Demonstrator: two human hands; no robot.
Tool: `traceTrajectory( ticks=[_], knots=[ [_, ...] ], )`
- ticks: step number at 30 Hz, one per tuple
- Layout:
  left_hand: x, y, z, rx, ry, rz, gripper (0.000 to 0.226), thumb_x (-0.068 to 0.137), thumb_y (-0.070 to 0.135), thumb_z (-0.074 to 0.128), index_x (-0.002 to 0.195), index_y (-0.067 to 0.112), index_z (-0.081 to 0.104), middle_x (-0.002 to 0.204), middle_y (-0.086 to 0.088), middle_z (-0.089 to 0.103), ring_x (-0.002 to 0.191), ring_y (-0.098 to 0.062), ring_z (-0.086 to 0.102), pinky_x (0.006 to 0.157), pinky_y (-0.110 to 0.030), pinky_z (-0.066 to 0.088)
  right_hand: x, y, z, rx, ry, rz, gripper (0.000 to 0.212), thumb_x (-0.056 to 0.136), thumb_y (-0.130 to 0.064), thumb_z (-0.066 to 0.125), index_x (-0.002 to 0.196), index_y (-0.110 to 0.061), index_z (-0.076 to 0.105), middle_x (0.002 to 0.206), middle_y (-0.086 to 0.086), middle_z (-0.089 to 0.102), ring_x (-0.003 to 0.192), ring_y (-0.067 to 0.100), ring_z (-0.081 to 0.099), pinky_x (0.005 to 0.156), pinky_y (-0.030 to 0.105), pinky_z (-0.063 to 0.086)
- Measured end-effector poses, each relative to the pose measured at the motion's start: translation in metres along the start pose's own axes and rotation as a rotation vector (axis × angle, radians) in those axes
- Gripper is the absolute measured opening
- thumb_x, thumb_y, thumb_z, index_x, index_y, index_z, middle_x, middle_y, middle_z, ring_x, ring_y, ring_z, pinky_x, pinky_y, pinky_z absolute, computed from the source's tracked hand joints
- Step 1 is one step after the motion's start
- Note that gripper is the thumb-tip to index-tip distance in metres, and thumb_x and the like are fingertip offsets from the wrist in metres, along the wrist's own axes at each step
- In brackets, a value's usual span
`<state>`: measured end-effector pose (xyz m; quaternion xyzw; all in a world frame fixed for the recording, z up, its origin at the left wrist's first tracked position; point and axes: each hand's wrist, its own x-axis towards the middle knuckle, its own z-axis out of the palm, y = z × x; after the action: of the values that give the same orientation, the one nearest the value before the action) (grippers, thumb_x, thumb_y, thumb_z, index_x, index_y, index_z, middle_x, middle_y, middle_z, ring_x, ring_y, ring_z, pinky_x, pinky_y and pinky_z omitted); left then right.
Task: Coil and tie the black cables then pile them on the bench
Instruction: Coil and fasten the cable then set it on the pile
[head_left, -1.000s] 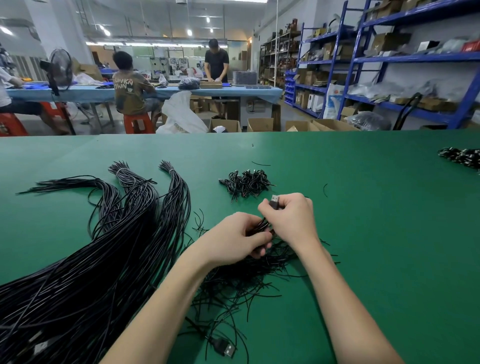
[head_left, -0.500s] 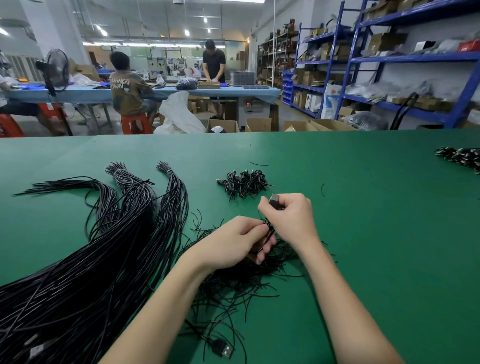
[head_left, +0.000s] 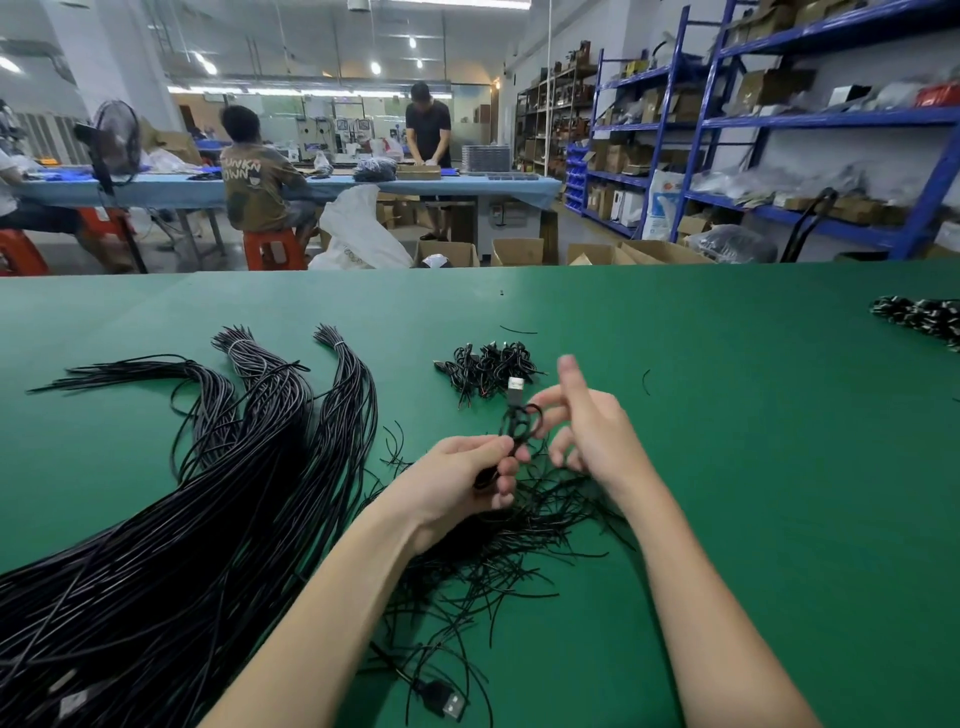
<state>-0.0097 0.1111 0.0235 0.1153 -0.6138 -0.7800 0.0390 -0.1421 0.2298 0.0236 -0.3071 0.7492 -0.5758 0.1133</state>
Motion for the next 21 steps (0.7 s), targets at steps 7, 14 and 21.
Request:
traceTrajectory(
  ticks=[7, 14, 21],
  knots=[
    [0.007, -0.004, -0.017, -0.193, 0.285, 0.101, 0.021, 0.105, 0.016, 0.048, 0.103, 0.002, 0.064, 0.068, 0.002, 0.054, 0.06, -0.009, 0.05, 0.06, -0.023, 0.044, -0.008, 0.008, -0.01, -0.776, -0.375, 0.135, 0.01, 0.077, -0.045, 0.084, 0.084, -0.041, 0.078, 0.088, -0.024, 0.074, 0.092, 0.001, 0.067, 0.088, 0.029, 0.054],
    [0.007, -0.004, -0.022, -0.184, 0.295, 0.094, 0.021, 0.105, 0.02, 0.049, 0.103, 0.009, 0.066, 0.07, 0.006, 0.055, 0.061, -0.007, 0.05, 0.061, -0.023, 0.042, -0.01, 0.003, -0.001, -0.792, -0.403, 0.097, 0.007, 0.08, -0.048, 0.08, 0.086, -0.046, 0.077, 0.084, -0.025, 0.072, 0.088, -0.003, 0.065, 0.077, 0.025, 0.05],
    [0.004, -0.004, -0.018, -0.087, 0.294, 0.103, 0.021, 0.103, 0.021, 0.054, 0.106, 0.008, 0.07, 0.074, 0.006, 0.058, 0.064, -0.008, 0.052, 0.062, -0.02, 0.045, -0.009, -0.002, -0.004, -0.384, -0.292, 0.069, 0.025, 0.078, -0.054, 0.081, 0.098, -0.039, 0.078, 0.091, -0.023, 0.074, 0.081, -0.009, 0.065, 0.075, 0.018, 0.05]
  ],
)
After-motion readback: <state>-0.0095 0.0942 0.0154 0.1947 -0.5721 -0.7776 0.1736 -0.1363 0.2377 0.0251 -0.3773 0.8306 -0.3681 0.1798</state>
